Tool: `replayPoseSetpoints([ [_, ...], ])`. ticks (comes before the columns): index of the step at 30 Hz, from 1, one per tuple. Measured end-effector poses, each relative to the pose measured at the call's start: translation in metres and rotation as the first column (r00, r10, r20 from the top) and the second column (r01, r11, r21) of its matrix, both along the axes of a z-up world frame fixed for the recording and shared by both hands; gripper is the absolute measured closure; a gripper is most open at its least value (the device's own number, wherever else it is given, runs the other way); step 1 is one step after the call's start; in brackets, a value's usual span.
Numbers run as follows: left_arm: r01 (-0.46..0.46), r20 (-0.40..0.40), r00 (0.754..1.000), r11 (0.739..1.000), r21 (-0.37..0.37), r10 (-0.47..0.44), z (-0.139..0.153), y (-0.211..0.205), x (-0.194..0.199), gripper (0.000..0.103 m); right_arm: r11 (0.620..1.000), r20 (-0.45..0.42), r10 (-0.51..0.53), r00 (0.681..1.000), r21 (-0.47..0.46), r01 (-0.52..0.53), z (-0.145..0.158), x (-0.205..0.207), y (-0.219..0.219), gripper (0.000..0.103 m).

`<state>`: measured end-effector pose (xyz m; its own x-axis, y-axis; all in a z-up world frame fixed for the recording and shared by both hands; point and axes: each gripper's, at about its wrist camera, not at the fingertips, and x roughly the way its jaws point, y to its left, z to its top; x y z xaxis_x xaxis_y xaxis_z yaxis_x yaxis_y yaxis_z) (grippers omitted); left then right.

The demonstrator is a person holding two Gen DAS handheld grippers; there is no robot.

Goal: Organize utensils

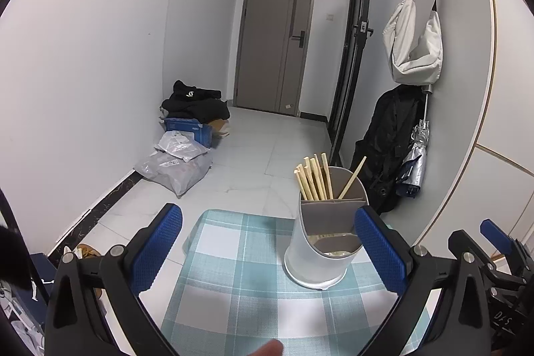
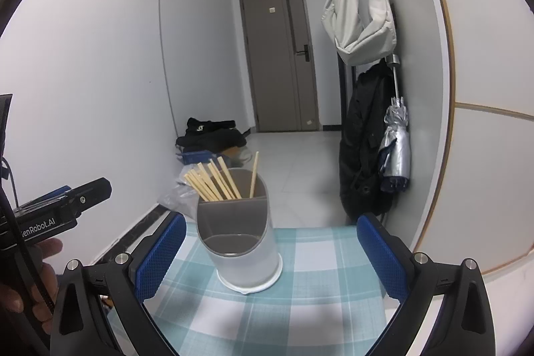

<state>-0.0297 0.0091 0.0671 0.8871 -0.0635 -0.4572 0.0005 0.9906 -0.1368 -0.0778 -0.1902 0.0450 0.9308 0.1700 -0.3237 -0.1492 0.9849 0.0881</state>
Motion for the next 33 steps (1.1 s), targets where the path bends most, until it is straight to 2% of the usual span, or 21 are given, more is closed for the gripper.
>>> replayPoseSetpoints([
  [5,0.012,-0.025,1.0,1.0,-0.005,-0.012,0.0,0.0004,0.0025,0.002,1.0,-0.004,0.0,1.0,0.001,0.0,-0.0005,-0.0002,0.0,0.0],
  [14,-0.017,-0.008,1.0,1.0,0.008,0.017,0.0024,0.0016,-0.0002,0.002,1.0,0.006,0.013,1.0,-0.005,-0.013,0.0015,-0.0026,0.0035,0.0],
  [33,-0.006,0.005,1.0,1.0,0.014,0.006,0.0004,0.0007,-0.0013,0.002,1.0,0.017,0.013,1.0,-0.013,-0.013,0.003,-0.0064,0.0054,0.0],
])
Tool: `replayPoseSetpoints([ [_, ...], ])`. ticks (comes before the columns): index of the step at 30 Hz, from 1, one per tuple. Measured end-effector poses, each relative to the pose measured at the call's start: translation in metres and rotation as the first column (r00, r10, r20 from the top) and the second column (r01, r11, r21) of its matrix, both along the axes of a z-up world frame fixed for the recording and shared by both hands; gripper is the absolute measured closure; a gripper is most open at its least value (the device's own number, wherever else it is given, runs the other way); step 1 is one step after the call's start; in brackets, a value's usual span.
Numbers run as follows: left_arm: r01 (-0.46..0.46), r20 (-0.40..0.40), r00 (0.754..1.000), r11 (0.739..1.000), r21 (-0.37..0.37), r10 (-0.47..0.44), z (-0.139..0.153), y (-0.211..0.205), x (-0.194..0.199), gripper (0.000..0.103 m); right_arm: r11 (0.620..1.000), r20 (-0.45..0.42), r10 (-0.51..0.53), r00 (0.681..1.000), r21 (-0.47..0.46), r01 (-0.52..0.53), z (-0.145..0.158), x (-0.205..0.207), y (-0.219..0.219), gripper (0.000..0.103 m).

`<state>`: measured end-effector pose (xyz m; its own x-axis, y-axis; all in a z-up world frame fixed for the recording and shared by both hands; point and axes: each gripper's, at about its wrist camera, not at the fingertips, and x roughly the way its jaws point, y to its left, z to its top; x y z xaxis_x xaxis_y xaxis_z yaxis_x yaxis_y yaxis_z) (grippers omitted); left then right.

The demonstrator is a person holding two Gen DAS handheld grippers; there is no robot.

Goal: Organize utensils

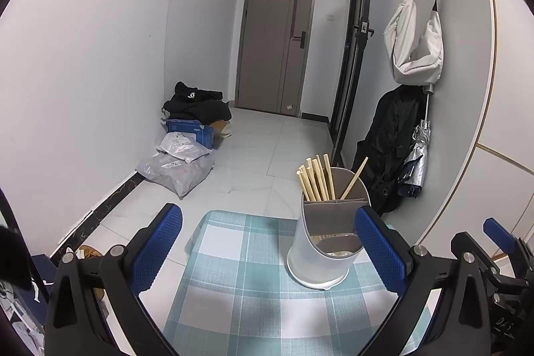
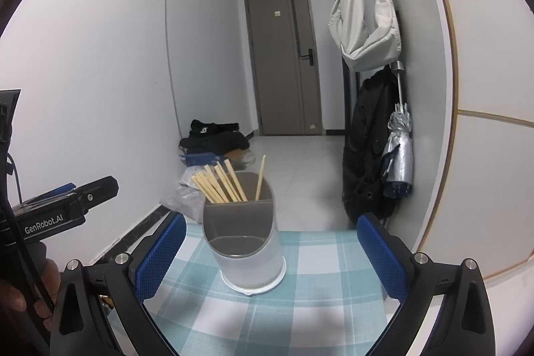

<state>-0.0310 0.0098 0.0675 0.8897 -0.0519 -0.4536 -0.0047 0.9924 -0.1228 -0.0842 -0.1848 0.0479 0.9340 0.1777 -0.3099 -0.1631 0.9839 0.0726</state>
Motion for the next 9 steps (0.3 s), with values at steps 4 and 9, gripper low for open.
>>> replayPoseSetpoints([
  [4,0.003,0.007,1.0,1.0,0.01,-0.003,-0.0002,-0.0009,-0.0015,0.002,1.0,-0.015,-0.003,1.0,0.002,0.003,-0.0006,0.0012,-0.0012,0.0],
  [9,0.016,0.013,1.0,1.0,0.017,-0.017,-0.0004,-0.0024,-0.0025,0.001,1.0,-0.018,-0.004,1.0,-0.003,0.004,-0.0013,0.0023,-0.0005,0.0],
])
